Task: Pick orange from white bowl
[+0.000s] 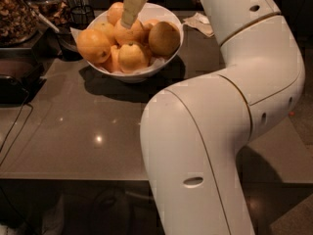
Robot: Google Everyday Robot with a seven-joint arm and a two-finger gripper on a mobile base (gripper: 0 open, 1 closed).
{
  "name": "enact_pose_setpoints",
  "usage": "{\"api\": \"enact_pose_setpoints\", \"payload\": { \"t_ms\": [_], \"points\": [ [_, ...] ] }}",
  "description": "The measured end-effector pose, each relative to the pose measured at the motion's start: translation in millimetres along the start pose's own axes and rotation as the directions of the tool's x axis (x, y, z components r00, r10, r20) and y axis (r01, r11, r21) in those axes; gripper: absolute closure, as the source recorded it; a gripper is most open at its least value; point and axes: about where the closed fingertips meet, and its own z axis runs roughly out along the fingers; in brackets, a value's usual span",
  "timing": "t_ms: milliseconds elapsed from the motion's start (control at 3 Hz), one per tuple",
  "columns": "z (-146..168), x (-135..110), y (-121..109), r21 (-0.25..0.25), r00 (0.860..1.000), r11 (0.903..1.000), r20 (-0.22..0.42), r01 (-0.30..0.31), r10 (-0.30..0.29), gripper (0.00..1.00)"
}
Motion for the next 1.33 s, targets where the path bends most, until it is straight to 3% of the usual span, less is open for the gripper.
{"api": "enact_pose_setpoints", "payload": {
  "t_ms": [333, 667, 1333],
  "points": [
    [9.8, 0.6, -1.3, -0.007, 1.000, 1.0000, -0.017, 0.005, -0.005, 0.38],
    [18.0, 2.6, 0.9, -0.021, 0.999, 0.9997, -0.036, 0.010, -0.010, 0.39],
    [35.4, 8.3, 4.1, -0.052, 0.997, 0.9985, -0.071, 0.016, -0.020, 0.32]
  ]
}}
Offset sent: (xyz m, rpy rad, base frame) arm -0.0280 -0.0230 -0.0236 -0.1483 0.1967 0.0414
